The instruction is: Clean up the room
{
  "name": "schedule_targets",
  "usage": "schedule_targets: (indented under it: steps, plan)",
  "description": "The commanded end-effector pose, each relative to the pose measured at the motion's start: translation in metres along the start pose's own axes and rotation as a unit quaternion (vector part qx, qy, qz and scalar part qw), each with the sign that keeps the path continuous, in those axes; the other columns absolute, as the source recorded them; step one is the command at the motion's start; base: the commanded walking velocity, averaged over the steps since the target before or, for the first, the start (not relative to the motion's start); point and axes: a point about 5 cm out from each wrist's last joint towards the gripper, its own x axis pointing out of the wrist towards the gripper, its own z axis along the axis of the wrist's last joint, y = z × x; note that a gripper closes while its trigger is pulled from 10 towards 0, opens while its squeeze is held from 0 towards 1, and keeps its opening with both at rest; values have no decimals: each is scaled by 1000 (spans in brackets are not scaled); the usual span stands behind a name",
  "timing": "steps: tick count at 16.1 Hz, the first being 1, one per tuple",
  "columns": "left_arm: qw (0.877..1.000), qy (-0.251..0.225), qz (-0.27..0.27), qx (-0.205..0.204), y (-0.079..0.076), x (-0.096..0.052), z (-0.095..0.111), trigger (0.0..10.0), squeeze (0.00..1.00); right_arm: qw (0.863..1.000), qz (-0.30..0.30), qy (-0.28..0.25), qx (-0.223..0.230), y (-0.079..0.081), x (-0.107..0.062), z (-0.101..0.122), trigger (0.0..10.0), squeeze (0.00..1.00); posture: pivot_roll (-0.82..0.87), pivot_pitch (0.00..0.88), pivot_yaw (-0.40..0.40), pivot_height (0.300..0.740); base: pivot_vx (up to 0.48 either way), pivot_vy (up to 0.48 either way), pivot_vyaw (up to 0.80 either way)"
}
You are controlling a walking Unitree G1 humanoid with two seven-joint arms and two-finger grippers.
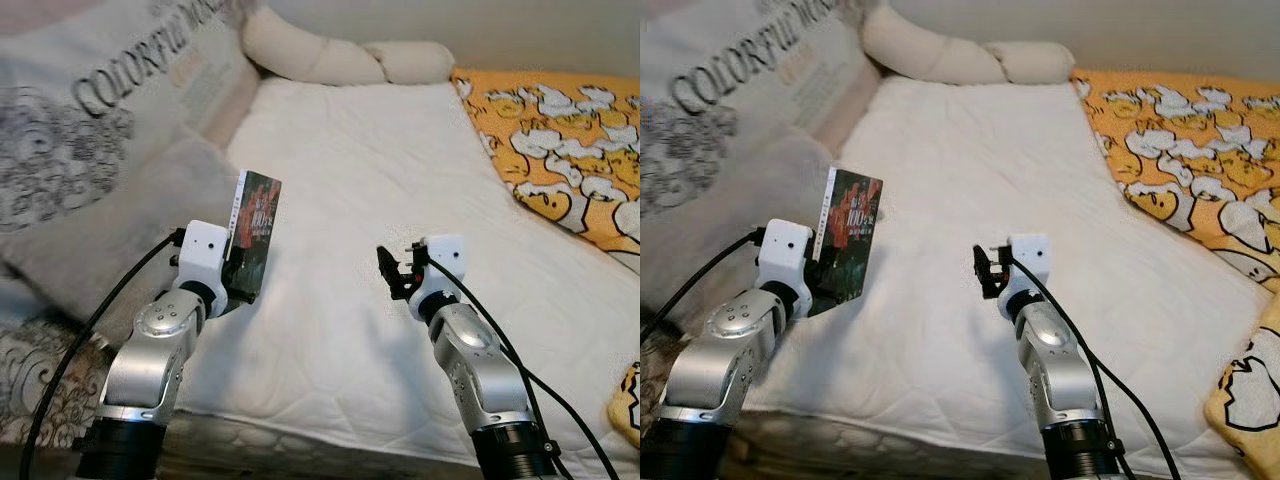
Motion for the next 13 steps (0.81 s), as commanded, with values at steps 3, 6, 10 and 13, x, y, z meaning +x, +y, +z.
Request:
schedule_targets:
  steps: [3, 6, 10, 13]
  plan:
    - [1000, -19, -6, -13, -1, 0, 8, 10000, 0, 1000, 6, 0, 9, -7, -6, 3, 10000, 0, -47, 0, -14, 740, 0, 0, 0]
    - [999, -5, -30, -29, -5, 18, 4, 10000, 0, 995, 95, 12, -20, -8, -11, 9, 10000, 0, -50, 0, -26, 740, 0, 0, 0]
    - [988, 19, -117, -95, -16, 50, 13, 10000, 0, 981, 168, 46, -89, -32, -19, 19, 10000, 0, -98, 0, 1, 740, 0, 0, 0]
    - [975, 52, -168, -135, -25, 69, 11, 10000, 0, 968, 226, 70, -87, -33, -34, 20, 10000, 0, -144, 0, 26, 740, 0, 0, 0]
